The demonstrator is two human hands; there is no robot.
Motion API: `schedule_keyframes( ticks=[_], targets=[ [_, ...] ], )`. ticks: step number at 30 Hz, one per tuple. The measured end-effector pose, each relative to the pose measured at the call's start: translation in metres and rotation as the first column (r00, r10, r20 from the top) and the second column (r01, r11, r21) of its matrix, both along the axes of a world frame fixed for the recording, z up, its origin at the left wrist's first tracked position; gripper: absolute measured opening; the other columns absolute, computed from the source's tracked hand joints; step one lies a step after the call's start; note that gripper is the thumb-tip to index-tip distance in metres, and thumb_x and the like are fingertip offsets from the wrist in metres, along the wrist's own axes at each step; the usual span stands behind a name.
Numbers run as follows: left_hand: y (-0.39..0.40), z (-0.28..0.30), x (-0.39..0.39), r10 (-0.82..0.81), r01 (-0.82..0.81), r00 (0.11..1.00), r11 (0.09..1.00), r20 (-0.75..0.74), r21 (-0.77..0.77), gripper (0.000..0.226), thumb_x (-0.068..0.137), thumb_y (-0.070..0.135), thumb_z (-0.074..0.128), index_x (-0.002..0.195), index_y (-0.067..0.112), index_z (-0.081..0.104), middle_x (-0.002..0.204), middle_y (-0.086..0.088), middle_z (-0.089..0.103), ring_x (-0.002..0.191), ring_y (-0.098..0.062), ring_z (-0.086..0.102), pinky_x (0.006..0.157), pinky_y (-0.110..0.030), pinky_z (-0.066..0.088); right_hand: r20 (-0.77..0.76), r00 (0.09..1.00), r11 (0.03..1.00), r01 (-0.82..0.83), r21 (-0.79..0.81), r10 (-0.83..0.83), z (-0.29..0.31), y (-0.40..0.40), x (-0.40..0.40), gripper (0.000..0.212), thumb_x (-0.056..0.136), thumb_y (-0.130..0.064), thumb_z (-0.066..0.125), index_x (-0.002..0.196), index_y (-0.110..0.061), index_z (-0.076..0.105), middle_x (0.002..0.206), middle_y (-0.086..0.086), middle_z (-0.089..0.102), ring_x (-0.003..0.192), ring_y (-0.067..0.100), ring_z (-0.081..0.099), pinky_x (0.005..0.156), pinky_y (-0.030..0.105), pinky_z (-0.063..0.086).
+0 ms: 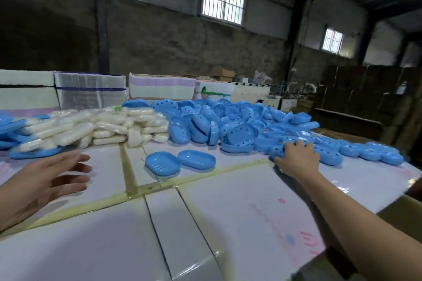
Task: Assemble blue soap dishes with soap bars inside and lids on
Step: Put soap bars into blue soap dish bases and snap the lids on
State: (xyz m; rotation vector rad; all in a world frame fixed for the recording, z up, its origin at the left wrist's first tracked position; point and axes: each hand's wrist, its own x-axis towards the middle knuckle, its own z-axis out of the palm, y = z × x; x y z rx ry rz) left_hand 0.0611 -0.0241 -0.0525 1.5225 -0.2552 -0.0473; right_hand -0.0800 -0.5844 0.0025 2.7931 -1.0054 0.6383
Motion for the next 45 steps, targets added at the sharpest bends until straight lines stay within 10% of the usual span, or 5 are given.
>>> schedule_keyframes(
  ticks=[11,23,33,40,45],
  targets=[
    [-0.010,-0.007,0.007,0.090,-0.090,0.996,0.995,-0.003,0.050,0.044,0.098,0.044,0.057,0.128,0.013,0.065,0.125,-0.016,0.068,0.116,-0.041,0.064,0.105,-0.062,0.045,0.072,0.951,0.954,-0.298,-0.035,0.300,0.002,0.030,0.017,0.034,0.090,-0.036,0.058,0.123,-0.029,0.058,0.124,0.002,0.053,0.116,0.026,0.042,0.094,0.038,0.040],
    [-0.024,0.031,-0.048,-0.011,0.011,1.000,1.000,-0.001,-0.009,0.029,0.082,0.023,0.069,0.103,0.005,0.075,0.097,-0.019,0.074,0.080,-0.029,0.073,0.068,-0.034,0.063,0.185,0.444,0.379,-0.875,0.302,0.877,0.029,0.295,0.069,0.026,0.083,-0.031,0.065,0.108,-0.028,0.069,0.095,-0.008,0.062,0.092,0.016,0.057,0.080,0.032,0.049],
    [-0.025,0.037,-0.056,0.253,-0.262,0.964,0.958,0.081,0.121,0.010,0.096,0.009,0.062,0.095,0.012,0.072,0.082,-0.005,0.069,0.074,-0.012,0.062,0.054,-0.021,0.049,0.369,0.283,0.230,-0.956,0.181,0.885,-0.016,0.374,0.097,0.017,0.082,-0.024,0.062,0.093,-0.027,0.075,0.094,-0.009,0.067,0.090,0.010,0.057,0.080,0.031,0.046],
    [0.028,0.042,-0.037,0.375,-0.650,0.754,0.315,0.539,0.691,0.023,0.093,0.027,0.059,0.116,0.026,0.064,0.119,0.000,0.059,0.118,-0.023,0.046,0.094,-0.039,0.042,0.321,0.115,0.028,-0.964,0.265,0.940,-0.019,0.373,0.089,0.025,0.083,-0.021,0.062,0.075,-0.045,0.061,0.091,-0.016,0.063,0.089,0.002,0.055,0.081,0.024,0.043],
    [0.083,0.039,-0.030,0.505,-0.567,0.696,-0.049,0.510,0.822,0.052,0.096,0.042,0.052,0.144,0.028,0.041,0.155,-0.006,0.031,0.146,-0.037,0.017,0.115,-0.063,0.019,0.278,0.076,-0.006,-0.959,0.283,0.958,-0.020,0.375,0.087,0.027,0.084,-0.023,0.063,0.074,-0.048,0.059,0.094,-0.016,0.064,0.087,0.001,0.056,0.079,0.020,0.043]
  ],
)
